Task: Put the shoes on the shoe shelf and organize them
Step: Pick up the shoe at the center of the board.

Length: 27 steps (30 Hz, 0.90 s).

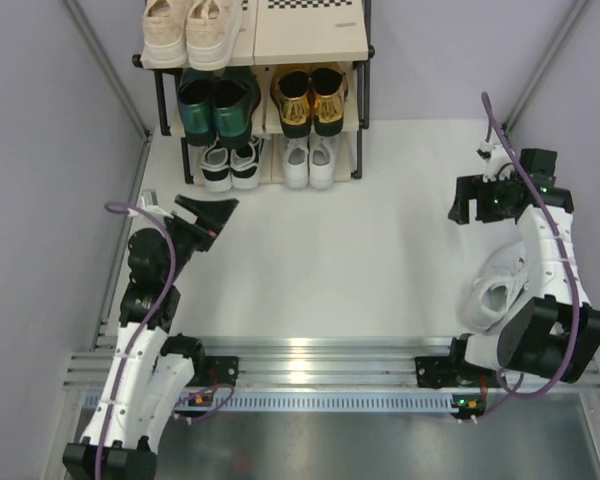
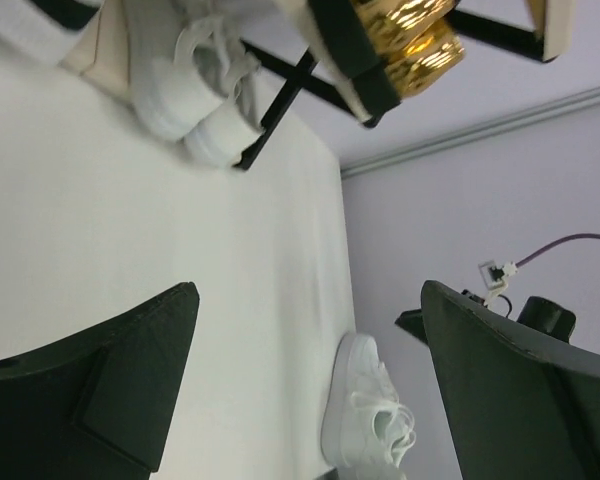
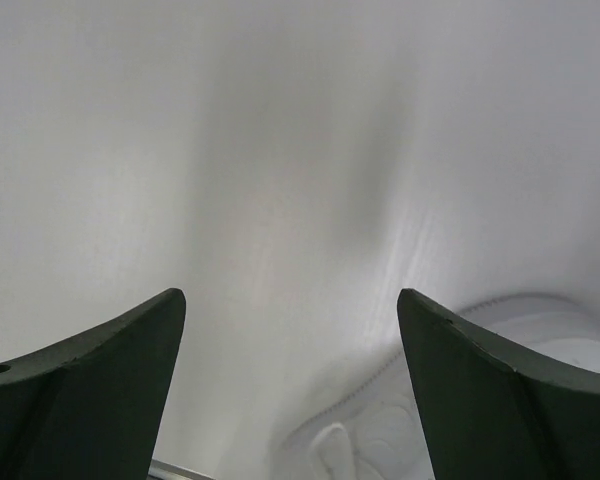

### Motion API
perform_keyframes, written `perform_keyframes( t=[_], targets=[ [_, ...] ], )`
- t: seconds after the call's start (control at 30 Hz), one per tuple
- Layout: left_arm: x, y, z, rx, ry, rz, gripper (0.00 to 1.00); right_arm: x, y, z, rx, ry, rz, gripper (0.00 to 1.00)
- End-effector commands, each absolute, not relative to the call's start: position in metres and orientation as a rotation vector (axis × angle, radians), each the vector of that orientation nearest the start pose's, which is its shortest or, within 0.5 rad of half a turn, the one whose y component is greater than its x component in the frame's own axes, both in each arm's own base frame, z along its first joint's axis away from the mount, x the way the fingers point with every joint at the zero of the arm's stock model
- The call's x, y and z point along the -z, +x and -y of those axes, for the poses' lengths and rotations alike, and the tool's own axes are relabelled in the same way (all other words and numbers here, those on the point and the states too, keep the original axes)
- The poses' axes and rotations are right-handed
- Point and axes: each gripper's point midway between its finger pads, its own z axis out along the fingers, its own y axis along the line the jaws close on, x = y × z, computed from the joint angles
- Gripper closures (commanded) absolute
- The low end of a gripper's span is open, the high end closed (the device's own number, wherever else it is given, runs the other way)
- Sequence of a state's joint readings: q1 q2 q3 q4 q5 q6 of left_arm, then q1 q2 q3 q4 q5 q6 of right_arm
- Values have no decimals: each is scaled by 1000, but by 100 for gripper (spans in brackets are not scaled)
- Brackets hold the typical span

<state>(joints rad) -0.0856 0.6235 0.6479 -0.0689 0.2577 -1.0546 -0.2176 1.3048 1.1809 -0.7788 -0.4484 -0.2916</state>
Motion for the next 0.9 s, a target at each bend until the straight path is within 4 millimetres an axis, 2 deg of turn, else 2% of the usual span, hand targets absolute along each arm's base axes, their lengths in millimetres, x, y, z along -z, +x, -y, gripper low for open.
perform_keyframes(
  t=[0.0,0.03,0.13,0.17,0.23,0.27,0.47,0.53,0.57,0.67,0.7,0.83,0.87],
  targets=[
    [-295,257,116,1224,-598,-1576,2,-176,307,74,44,-152,-2482,13],
    [-280,254,121,1251,-598,-1603,2,-174,302,82,74,-128,-2499,14],
    [-264,249,129,1292,-582,-1661,2,-169,279,108,170,-95,-2554,14],
    [-261,248,132,1302,-574,-1681,2,-164,269,112,199,-135,-2581,13],
    [-252,251,137,1313,-567,-1733,2,-167,254,119,277,-174,-2590,12],
    [-253,248,142,1336,-526,-1758,2,-164,243,124,325,-210,-2607,12],
    [-235,259,165,1342,-425,-1909,2,-143,196,141,357,-226,-2726,12],
    [-233,260,177,1333,-389,-1935,2,-139,182,143,342,-221,-2771,12],
    [-226,262,182,1324,-391,-1966,2,-137,177,140,325,-262,-2779,12],
    [-221,258,207,1324,-321,-2016,2,-129,161,136,282,-323,-2824,13],
    [-215,254,218,1331,-291,-2052,2,-128,159,135,280,-328,-2828,13],
    [-208,251,237,1329,-249,-2092,2,-116,162,130,221,-299,-2825,14],
    [-208,251,240,1337,-244,-2092,2,-115,161,123,159,-286,-2839,15]
  ],
)
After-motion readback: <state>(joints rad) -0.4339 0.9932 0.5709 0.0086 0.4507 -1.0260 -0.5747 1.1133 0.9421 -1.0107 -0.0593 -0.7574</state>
